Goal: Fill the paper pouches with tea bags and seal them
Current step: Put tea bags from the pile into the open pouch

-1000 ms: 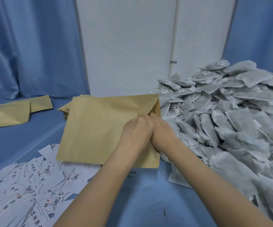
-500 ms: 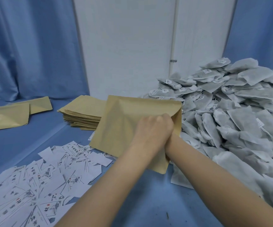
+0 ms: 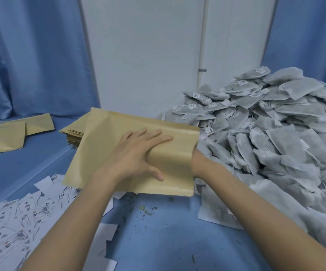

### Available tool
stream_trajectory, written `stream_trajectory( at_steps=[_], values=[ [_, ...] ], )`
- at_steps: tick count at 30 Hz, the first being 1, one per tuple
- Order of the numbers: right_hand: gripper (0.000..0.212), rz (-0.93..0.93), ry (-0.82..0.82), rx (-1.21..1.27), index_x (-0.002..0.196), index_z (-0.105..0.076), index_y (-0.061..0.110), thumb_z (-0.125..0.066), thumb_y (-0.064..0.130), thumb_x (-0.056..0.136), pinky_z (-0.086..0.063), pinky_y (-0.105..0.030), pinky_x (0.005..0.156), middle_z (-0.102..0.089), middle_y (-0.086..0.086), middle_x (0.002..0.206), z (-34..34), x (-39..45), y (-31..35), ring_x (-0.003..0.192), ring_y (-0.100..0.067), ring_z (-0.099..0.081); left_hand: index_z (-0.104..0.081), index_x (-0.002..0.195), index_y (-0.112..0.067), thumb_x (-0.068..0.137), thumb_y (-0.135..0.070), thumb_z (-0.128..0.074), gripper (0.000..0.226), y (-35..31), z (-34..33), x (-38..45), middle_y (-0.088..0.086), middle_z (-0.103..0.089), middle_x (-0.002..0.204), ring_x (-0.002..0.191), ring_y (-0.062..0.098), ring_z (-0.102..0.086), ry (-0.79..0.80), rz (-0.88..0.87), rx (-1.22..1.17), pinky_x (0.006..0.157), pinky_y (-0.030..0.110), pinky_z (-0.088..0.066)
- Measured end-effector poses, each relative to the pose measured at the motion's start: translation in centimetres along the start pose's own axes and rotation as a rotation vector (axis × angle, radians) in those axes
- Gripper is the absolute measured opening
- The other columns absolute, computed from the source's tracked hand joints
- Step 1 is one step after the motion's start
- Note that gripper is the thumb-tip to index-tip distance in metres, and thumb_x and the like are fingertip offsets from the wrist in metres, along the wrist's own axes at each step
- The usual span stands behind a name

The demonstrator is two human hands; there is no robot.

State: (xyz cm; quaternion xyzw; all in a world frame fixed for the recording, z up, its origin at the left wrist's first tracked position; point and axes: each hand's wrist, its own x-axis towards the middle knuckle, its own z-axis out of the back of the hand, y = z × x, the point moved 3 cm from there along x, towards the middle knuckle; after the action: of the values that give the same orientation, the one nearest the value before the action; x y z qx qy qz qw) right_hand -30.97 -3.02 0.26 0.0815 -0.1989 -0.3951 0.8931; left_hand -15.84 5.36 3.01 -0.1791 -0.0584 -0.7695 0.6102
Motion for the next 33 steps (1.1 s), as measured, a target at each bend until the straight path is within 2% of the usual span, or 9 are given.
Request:
stream_trajectory(
  at_steps=[2,5,9,12,16,19,24,29,33],
  values=[
    [0.028,0.103,-0.165,0.152,0.112,-0.064,0.003,-0.059,0.005,0.085,-0.042,-0.027,0.085,-0.064,-0.014,0.112,0.8,-1.2,-0.8,0.106,-0.027,-0.058,-0.022,0.127,-0.069,0.049,-0.064,-0.078,0.097,1.2,0.1,-0.5,-0.024,-0.023,0.151,0.143,0.013,-0.017,-0.055,0.069,-0.077,0.113,0.032,-0.011],
    [0.015,-0.1,-0.446,0.319,0.097,-0.073,0.02,-0.068,0.02,0.082,-0.047,-0.017,0.073,-0.067,0.012,0.088,1.6,-3.4,-4.6,0.083,-0.008,-0.063,-0.031,0.127,-0.066,0.048,-0.054,-0.084,0.096,2.6,-0.2,-1.2,-0.026,-0.028,0.149,0.141,0.01,-0.021,-0.057,0.159,-0.234,0.113,0.034,-0.018],
    [0.046,-0.28,-0.121,0.023,0.108,-0.064,0.012,-0.068,0.045,0.076,-0.039,-0.023,0.087,-0.058,-0.006,0.121,-1.0,-4.2,-7.6,0.117,-0.016,-0.05,-0.035,0.131,-0.06,0.047,-0.049,-0.087,0.099,3.6,-1.4,-1.3,-0.022,-0.028,0.15,0.142,0.012,-0.021,0.0,0.193,-0.25,0.114,0.036,-0.018],
    [0.067,-0.259,-0.088,-0.19,0.128,-0.049,0.016,-0.065,0.052,0.074,-0.027,-0.024,0.103,-0.058,-0.007,0.121,-2.1,-3.7,-7.5,0.139,-0.017,-0.023,-0.03,0.133,-0.06,0.046,-0.053,-0.085,0.103,3.9,-2.4,-0.8,-0.019,-0.024,0.153,0.144,0.015,-0.016,0.053,0.202,-0.208,0.114,0.036,-0.013],
    [0.062,-0.316,-0.125,-0.134,0.129,-0.049,0.023,-0.067,0.043,0.074,-0.038,-0.027,0.095,-0.059,0.002,0.118,-1.5,-3.2,-7.7,0.128,-0.015,-0.039,-0.023,0.137,-0.058,0.045,-0.057,-0.084,0.11,3.8,-3.7,-0.1,-0.016,-0.017,0.156,0.145,0.017,-0.01,0.107,0.214,-0.146,0.116,0.041,-0.008],
    [0.059,-0.278,-0.163,0.051,0.124,-0.052,0.028,-0.075,0.033,0.07,-0.036,-0.031,0.102,-0.058,0.006,0.121,-0.1,-4.1,-8.0,0.117,-0.011,-0.05,-0.021,0.138,-0.057,0.045,-0.057,-0.084,0.113,3.7,-4.5,0.3,-0.016,-0.014,0.156,0.145,0.017,-0.007,0.118,0.206,-0.152,0.116,0.041,-0.004],
    [0.051,-0.141,-0.214,0.343,0.107,-0.05,0.035,-0.072,0.008,0.07,-0.037,0.0,0.082,-0.061,0.019,0.112,3.6,-5.7,-8.1,0.105,0.007,-0.054,-0.02,0.136,-0.058,0.044,-0.056,-0.084,0.112,4.0,-4.9,0.2,-0.018,-0.015,0.155,0.145,0.013,-0.007,0.101,0.198,-0.163,0.114,0.036,0.0],
    [0.045,0.011,-0.109,0.349,0.088,-0.07,0.035,-0.071,-0.003,0.065,-0.033,-0.004,0.092,-0.059,0.022,0.121,5.5,-6.4,-6.4,0.114,0.012,-0.048,-0.019,0.131,-0.063,0.044,-0.053,-0.085,0.109,3.4,-4.3,0.4,-0.021,-0.016,0.154,0.144,0.009,-0.007,0.086,0.178,-0.225,0.114,0.035,0.001],
    [0.038,0.12,-0.114,0.261,0.09,-0.072,0.029,-0.073,0.001,0.064,-0.038,-0.012,0.09,-0.057,0.01,0.115,3.6,-5.2,-3.3,0.104,0.001,-0.051,-0.029,0.127,-0.064,0.041,-0.043,-0.09,0.107,2.2,-3.5,0.6,-0.025,-0.022,0.151,0.142,0.003,-0.012,0.095,0.122,-0.332,0.117,0.034,-0.006]
  ],
)
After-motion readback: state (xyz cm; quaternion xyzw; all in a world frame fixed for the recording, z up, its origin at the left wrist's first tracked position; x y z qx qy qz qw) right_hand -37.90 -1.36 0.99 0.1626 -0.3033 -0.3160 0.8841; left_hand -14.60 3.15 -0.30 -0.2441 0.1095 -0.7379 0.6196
